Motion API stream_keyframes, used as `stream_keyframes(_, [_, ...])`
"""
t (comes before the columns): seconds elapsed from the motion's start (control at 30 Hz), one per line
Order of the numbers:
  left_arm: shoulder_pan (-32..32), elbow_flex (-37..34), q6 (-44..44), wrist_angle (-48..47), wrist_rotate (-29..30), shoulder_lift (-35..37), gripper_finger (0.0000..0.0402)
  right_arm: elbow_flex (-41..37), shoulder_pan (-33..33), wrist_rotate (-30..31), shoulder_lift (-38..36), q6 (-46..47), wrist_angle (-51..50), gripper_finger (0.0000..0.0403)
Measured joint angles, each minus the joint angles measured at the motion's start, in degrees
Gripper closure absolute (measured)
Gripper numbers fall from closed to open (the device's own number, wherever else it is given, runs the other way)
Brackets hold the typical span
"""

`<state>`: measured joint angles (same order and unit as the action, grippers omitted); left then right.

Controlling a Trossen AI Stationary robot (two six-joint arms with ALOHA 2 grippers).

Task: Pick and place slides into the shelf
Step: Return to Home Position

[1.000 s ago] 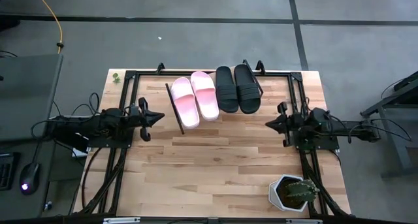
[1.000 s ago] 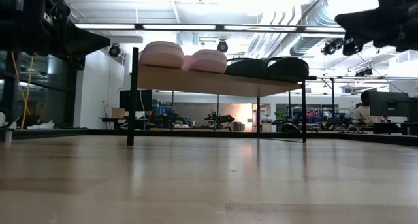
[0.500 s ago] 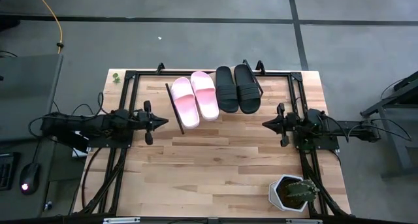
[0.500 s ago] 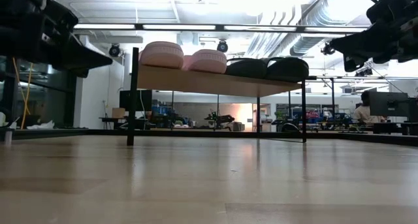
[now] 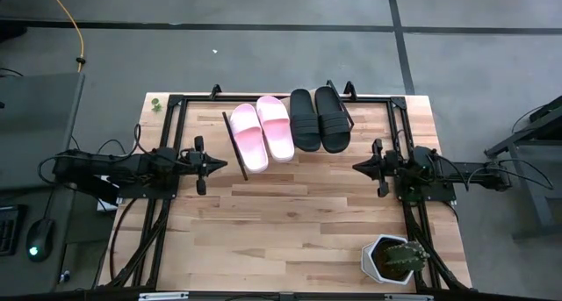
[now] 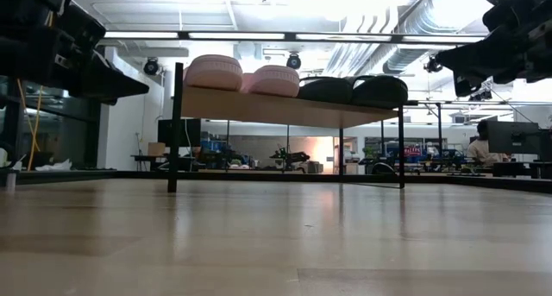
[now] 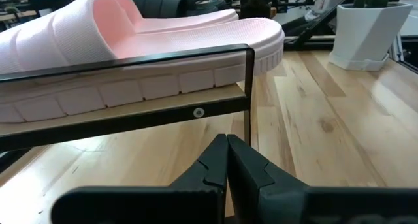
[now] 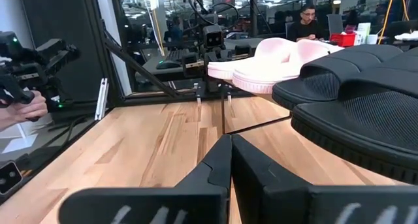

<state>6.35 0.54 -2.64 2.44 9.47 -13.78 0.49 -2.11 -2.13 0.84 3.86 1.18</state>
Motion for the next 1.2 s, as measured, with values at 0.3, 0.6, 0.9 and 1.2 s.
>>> stream_keyframes(0.3, [0.00,0.00,-0.56,0.00,0.20,0.02,0.0401,-0.02,0.01,0.00,0.00,0.24,-0.01,0.0402])
stream_keyframes(0.6, [0.00,0.00,-1.02,-0.02,0.22,0.11,0.0401,-0.02,0.00,0.00,0.00,0.24,-0.03,0.0402])
stream_keyframes(0.9, [0.00,0.02,0.49,-0.04,0.19,0.02,0.0401,-0.02,0.00,0.00,0.00,0.24,-0.08,0.0402])
stream_keyframes(1.2, [0.00,0.02,1.41,-0.02,0.04,0.02,0.0401,-0.02,0.02,0.00,0.00,0.21,-0.09,0.0402])
